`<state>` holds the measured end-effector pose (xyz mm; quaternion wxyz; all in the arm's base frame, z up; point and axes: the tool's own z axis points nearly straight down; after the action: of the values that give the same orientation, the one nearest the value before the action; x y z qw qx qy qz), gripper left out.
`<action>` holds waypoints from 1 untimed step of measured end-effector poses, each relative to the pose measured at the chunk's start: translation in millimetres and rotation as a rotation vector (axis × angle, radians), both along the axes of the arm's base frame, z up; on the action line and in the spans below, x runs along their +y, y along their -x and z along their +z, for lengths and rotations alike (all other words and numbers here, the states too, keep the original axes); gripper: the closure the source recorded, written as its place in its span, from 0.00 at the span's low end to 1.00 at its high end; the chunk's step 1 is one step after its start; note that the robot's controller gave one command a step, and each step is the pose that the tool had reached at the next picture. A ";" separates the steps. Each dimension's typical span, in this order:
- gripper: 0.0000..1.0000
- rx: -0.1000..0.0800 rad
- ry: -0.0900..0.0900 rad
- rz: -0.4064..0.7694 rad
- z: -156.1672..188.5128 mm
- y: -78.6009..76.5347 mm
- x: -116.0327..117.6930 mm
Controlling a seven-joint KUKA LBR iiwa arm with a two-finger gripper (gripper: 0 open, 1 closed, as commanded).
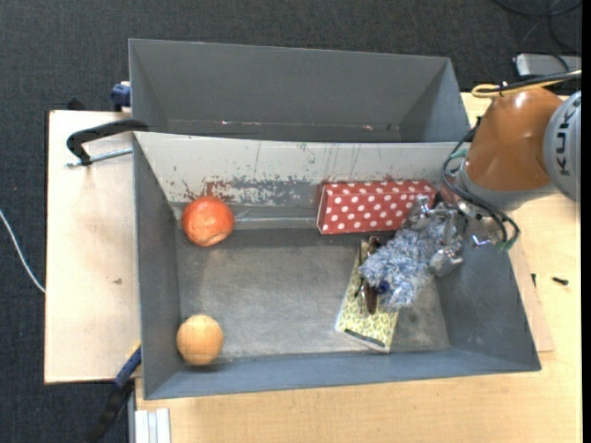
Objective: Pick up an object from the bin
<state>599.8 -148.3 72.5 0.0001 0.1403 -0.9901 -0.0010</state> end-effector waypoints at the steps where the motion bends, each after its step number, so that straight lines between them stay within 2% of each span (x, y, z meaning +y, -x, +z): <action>1: 1.00 0.000 -0.001 -0.345 -0.1 3.4 -1.0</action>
Offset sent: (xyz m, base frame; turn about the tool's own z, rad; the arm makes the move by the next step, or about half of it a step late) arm 0.0000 0.0000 0.0000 0.0000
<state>596.4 -149.3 72.4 -0.0004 -0.0319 -0.9995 -0.0016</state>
